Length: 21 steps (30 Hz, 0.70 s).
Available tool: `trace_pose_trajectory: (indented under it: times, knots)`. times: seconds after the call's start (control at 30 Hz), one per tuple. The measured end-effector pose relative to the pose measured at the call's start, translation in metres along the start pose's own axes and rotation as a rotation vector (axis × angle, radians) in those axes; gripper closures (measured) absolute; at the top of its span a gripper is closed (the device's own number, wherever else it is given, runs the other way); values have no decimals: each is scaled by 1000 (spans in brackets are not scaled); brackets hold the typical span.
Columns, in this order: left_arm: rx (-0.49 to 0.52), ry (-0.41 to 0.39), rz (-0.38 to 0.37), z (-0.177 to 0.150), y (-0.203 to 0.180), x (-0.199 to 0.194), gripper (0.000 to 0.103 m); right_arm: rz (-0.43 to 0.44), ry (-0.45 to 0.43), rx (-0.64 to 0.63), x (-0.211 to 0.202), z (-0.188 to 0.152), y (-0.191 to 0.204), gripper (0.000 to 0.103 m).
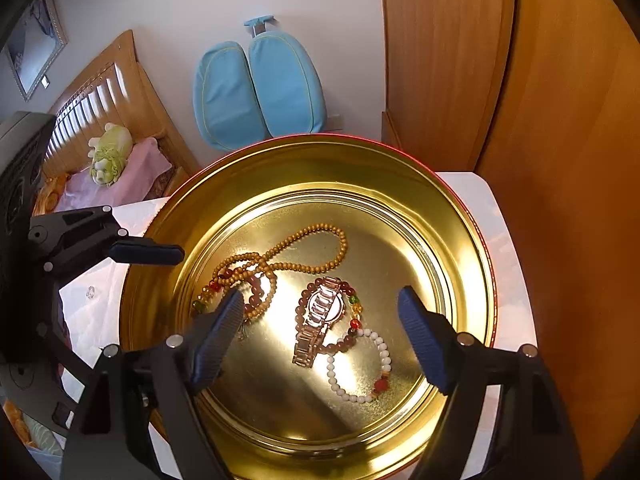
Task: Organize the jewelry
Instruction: 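Open the right tool into the tin while the left tool releases the earring, then withdraw both open tools from the tin back over the table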
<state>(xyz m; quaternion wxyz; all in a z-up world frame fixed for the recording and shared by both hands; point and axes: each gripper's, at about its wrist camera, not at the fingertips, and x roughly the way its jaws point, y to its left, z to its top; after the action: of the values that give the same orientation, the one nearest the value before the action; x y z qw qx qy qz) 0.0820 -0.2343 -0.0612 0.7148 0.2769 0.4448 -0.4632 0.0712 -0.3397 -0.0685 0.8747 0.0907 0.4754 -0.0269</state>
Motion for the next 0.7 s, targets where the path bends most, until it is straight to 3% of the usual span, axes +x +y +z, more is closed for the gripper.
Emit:
trace_pose_trajectory:
  times: [0.37,0.7]
  knots:
    - [-27,-13,-7,2,5,1,21,21,-21,15,-12,-3,2,22]
    - [-170,-121,21,-20,26,-36,21,105,-101,36,-36,2,20,12]
